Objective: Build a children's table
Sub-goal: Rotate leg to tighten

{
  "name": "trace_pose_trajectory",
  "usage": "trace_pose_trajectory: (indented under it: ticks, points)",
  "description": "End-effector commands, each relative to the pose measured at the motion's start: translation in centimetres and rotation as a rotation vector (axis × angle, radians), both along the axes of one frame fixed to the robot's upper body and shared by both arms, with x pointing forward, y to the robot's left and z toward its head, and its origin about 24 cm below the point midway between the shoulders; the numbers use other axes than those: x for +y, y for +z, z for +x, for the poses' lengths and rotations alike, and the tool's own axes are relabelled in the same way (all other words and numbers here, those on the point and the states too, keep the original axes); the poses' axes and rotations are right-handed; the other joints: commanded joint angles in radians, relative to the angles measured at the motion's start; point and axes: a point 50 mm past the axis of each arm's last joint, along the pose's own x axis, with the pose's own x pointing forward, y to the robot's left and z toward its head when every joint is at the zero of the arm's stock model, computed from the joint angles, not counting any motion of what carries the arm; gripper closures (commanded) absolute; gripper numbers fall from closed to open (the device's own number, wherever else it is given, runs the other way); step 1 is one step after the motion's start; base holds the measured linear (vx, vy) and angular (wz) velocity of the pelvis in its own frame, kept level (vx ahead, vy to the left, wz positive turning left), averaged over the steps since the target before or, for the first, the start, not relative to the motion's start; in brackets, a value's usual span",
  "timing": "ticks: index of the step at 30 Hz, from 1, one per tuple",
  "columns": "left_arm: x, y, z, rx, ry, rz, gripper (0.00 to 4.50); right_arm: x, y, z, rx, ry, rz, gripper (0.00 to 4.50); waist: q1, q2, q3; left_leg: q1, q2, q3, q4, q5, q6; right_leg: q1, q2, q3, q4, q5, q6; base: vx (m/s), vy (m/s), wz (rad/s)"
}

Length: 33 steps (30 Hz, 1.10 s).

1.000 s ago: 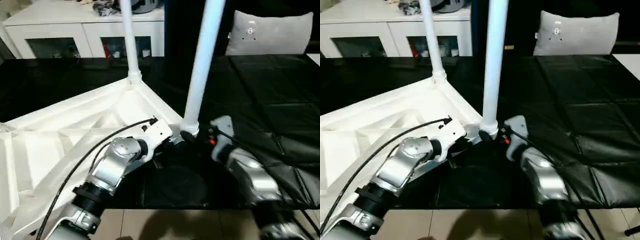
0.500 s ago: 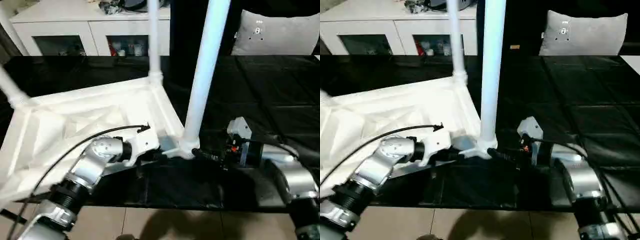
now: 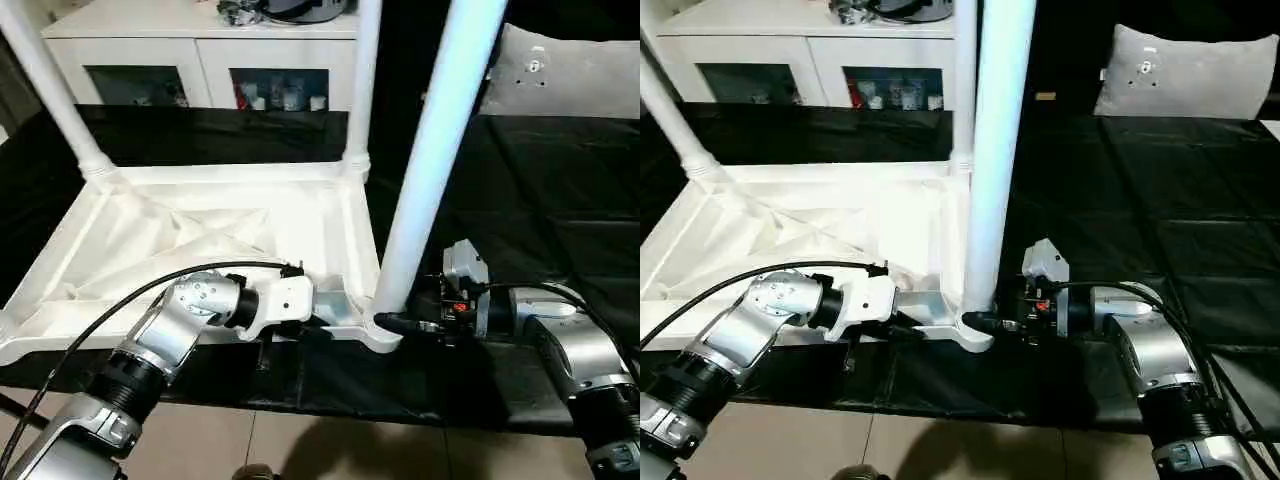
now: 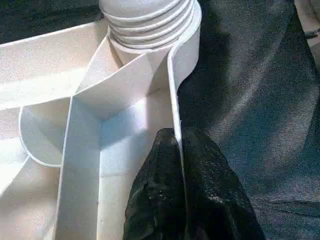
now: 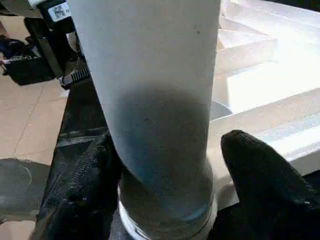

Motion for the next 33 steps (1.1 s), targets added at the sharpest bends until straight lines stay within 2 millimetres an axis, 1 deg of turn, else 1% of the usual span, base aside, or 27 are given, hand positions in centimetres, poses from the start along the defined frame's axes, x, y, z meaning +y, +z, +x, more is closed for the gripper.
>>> trace_pose_trajectory:
  ticks: [1,2,3,8,10,11,12,14,15,16,17,18,19,20,21,22,23,24,25,26,27,28,29,30,31,32,33]
  points:
    - [-0.4,-0.3,-0.4,-0.002,-0.079,0.051,4.50,0.4,0.2,0.2,0.006,0.032,0.009,1.63,-0.004,-0.018,-0.067,-0.007,0.021,0.008,-0.059,-0.106,0.085,0.059,-0.064,0.051,-0.072,-0.229,-0.163,0.000,0.000,0.00]
    - [-0.4,-0.3,-0.4,-0.002,-0.081,0.051,4.50,0.4,0.2,0.1,0.008,0.036,0.010,1.74,-0.004,-0.019,-0.067,-0.007,0.021,0.008,-0.059,-0.106,0.085,0.060,-0.064,0.051,-0.072,-0.227,-0.164,0.000,0.000,0.00]
    - [-0.4,-0.3,-0.4,-0.002,-0.082,0.051,4.50,0.4,0.2,0.1,0.010,0.039,0.010,1.74,-0.004,-0.021,-0.066,-0.008,0.021,0.008,-0.059,-0.106,0.085,0.060,-0.064,0.051,-0.072,-0.228,-0.163,0.000,0.000,0.00]
    - [-0.3,-0.4,-0.4,0.000,-0.081,0.058,4.50,0.6,0.0,-0.2,0.032,0.061,0.014,2.22,-0.003,-0.021,-0.067,-0.007,0.021,0.008,-0.059,-0.105,0.082,0.060,-0.065,0.051,-0.072,-0.234,-0.161,0.000,0.000,0.00]
    - [-0.1,-0.5,-0.4,0.006,-0.073,0.066,4.50,0.7,-0.1,-0.4,0.043,0.068,0.018,2.31,-0.004,-0.019,-0.066,-0.007,0.022,0.007,-0.060,-0.109,0.081,0.059,-0.064,0.051,-0.073,-0.237,-0.160,0.000,0.000,0.00]
    - [0.0,-0.5,-0.4,0.008,-0.069,0.065,4.50,0.7,-0.2,-0.5,0.046,0.069,0.021,2.31,-0.004,-0.020,-0.066,-0.006,0.021,0.008,-0.060,-0.113,0.080,0.059,-0.064,0.051,-0.074,-0.241,-0.159,0.000,0.000,0.00]
    - [0.0,-0.5,-0.4,0.011,-0.062,0.062,4.50,0.8,-0.2,-0.5,0.051,0.068,0.026,2.41,-0.003,-0.021,-0.066,-0.007,0.020,0.008,-0.059,-0.111,0.079,0.060,-0.064,0.051,-0.073,-0.242,-0.157,0.000,0.000,0.00]
    - [0.0,-0.5,-0.3,0.018,-0.050,0.053,4.50,0.9,-0.3,-0.7,0.059,0.066,0.035,2.43,-0.003,-0.020,-0.066,-0.006,0.021,0.008,-0.059,-0.108,0.078,0.059,-0.064,0.051,-0.073,-0.237,-0.158,0.000,0.000,0.00]
    - [-0.3,-0.3,-0.3,0.041,-0.009,0.016,4.50,1.4,-0.8,-1.3,0.086,0.048,0.056,2.44,-0.002,-0.018,-0.067,-0.006,0.021,0.007,-0.059,-0.108,0.078,0.059,-0.064,0.051,-0.073,-0.236,-0.159,0.000,0.000,0.00]
    - [-0.4,-0.2,-0.3,0.048,0.007,0.004,4.50,1.6,-1.0,-1.5,0.098,0.037,0.061,2.44,0.000,-0.017,-0.066,-0.005,0.023,0.008,-0.059,-0.107,0.076,0.059,-0.064,0.052,-0.073,-0.230,-0.160,0.000,0.000,0.00]
    - [-0.4,-0.2,-0.3,0.048,0.007,0.004,4.50,1.6,-1.0,-1.5,0.098,0.037,0.061,2.45,-0.001,-0.018,-0.065,-0.005,0.023,0.007,-0.061,-0.116,0.074,0.060,-0.064,0.052,-0.073,-0.236,-0.159,0.000,0.000,0.00]
    - [-0.6,-0.2,-0.3,0.065,0.038,-0.014,4.50,2.2,-1.5,-1.6,0.120,-0.013,0.061,2.45,-0.003,-0.016,-0.065,-0.006,0.022,0.006,-0.062,-0.121,0.071,0.060,-0.064,0.051,-0.072,-0.243,-0.158,0.000,0.000,0.00]
    - [-0.7,-0.2,-0.3,0.073,0.053,-0.020,4.50,2.4,-1.9,-1.6,0.134,-0.037,0.055,2.46,-0.004,-0.014,-0.062,-0.005,0.022,0.006,-0.064,-0.131,0.065,0.058,-0.065,0.051,-0.077,-0.270,-0.154,0.000,0.000,0.00]
    - [-0.8,-0.3,-0.3,0.082,0.073,-0.030,4.50,2.6,-2.3,-1.6,0.141,-0.067,0.041,2.46,-0.009,-0.014,-0.058,-0.003,0.020,0.006,-0.068,-0.160,0.054,0.057,-0.065,0.050,-0.085,-0.322,-0.141,0.000,0.000,0.00]
    - [-1.3,-0.2,-0.2,0.100,0.119,-0.061,4.50,3.3,-3.1,-1.3,0.145,-0.150,0.007,2.46,-0.011,-0.015,-0.057,-0.001,0.019,0.006,-0.069,-0.171,0.048,0.057,-0.065,0.050,-0.087,-0.344,-0.135,0.000,0.000,0.00]
    - [-1.6,-0.2,-0.1,0.105,0.141,-0.075,4.50,3.6,-3.4,-1.1,0.143,-0.191,-0.004,2.46,-0.016,-0.012,-0.052,0.001,0.016,0.005,-0.073,-0.204,0.033,0.055,-0.064,0.048,-0.095,-0.404,-0.117,0.000,0.000,0.00]
    - [-1.6,-0.2,-0.1,0.105,0.141,-0.075,4.50,3.6,-3.4,-1.1,0.143,-0.191,-0.004,2.46,-0.021,-0.013,-0.049,0.002,0.014,0.005,-0.075,-0.226,0.026,0.054,-0.065,0.046,-0.099,-0.443,-0.105,0.000,0.000,0.00]
    - [-2.0,-0.1,0.0,0.101,0.170,-0.091,4.50,4.1,-3.6,-0.7,0.145,-0.248,0.007,2.46,-0.032,-0.013,-0.046,0.006,0.009,0.002,-0.076,-0.270,0.019,0.053,-0.065,0.042,-0.111,-0.525,-0.076,0.000,0.000,0.00]
    - [-2.5,-0.1,0.2,0.096,0.198,-0.104,4.50,4.5,-3.7,-0.3,0.155,-0.308,0.021,2.46,-0.045,-0.011,-0.041,0.012,0.006,0.000,-0.076,-0.315,0.011,0.048,-0.063,0.037,-0.118,-0.587,-0.056,0.000,0.000,0.00]
    - [-3.0,0.1,0.2,0.097,0.220,-0.118,4.50,4.9,-3.7,0.2,0.172,-0.372,0.035,2.46,-0.056,-0.012,-0.038,0.018,0.003,-0.005,-0.076,-0.351,0.006,0.044,-0.064,0.030,-0.131,-0.645,-0.032,0.000,0.000,0.00]
    - [-3.8,0.3,0.3,0.092,0.255,-0.138,4.50,5.5,-3.8,0.9,0.186,-0.455,0.045,2.46,-0.065,-0.008,-0.036,0.019,0.002,-0.006,-0.076,-0.369,0.003,0.044,-0.062,0.027,-0.132,-0.658,-0.026,0.000,0.000,0.00]
    - [-3.8,0.3,0.3,0.092,0.255,-0.138,4.50,5.5,-3.8,0.9,0.186,-0.455,0.045,2.46,-0.082,-0.005,-0.036,0.019,0.002,-0.014,-0.077,-0.401,-0.006,0.050,-0.063,0.012,-0.138,-0.673,-0.015,0.000,0.000,0.00]
    - [-4.4,0.4,0.4,0.091,0.284,-0.152,4.50,6.0,-3.9,1.4,0.197,-0.517,0.046,2.46,-0.088,-0.004,-0.039,0.017,0.001,-0.019,-0.080,-0.411,-0.004,0.056,-0.063,0.008,-0.141,-0.666,-0.008,0.000,0.000,0.00]
    - [-5.5,0.7,0.6,0.075,0.319,-0.165,4.50,6.8,-3.9,2.1,0.202,-0.588,0.046,2.46,-0.102,-0.003,-0.043,0.010,0.006,-0.023,-0.086,-0.413,0.003,0.064,-0.065,0.009,-0.138,-0.612,-0.015,0.000,0.000,0.00]
    - [-6.9,1.1,1.0,0.045,0.380,-0.180,4.50,7.7,-4.0,3.0,0.220,-0.693,0.048,2.46,-0.118,0.003,-0.042,0.006,0.011,-0.028,-0.090,-0.427,0.002,0.067,-0.065,0.004,-0.135,-0.561,-0.038,0.000,0.000,0.00]
    - [-6.9,1.1,1.0,0.044,0.381,-0.180,4.50,7.7,-4.0,3.0,0.220,-0.693,0.048,2.46,-0.129,0.004,-0.043,0.004,0.011,-0.033,-0.090,-0.439,-0.002,0.070,-0.066,-0.001,-0.133,-0.538,-0.046,0.000,0.000,0.00]
    - [-7.6,1.2,1.2,0.023,0.404,-0.186,4.50,8.1,-4.1,3.3,0.226,-0.722,0.058,2.46,-0.133,-0.001,-0.043,0.008,0.010,-0.031,-0.089,-0.447,0.002,0.067,-0.065,-0.003,-0.138,-0.536,-0.047,0.000,0.000,0.00]
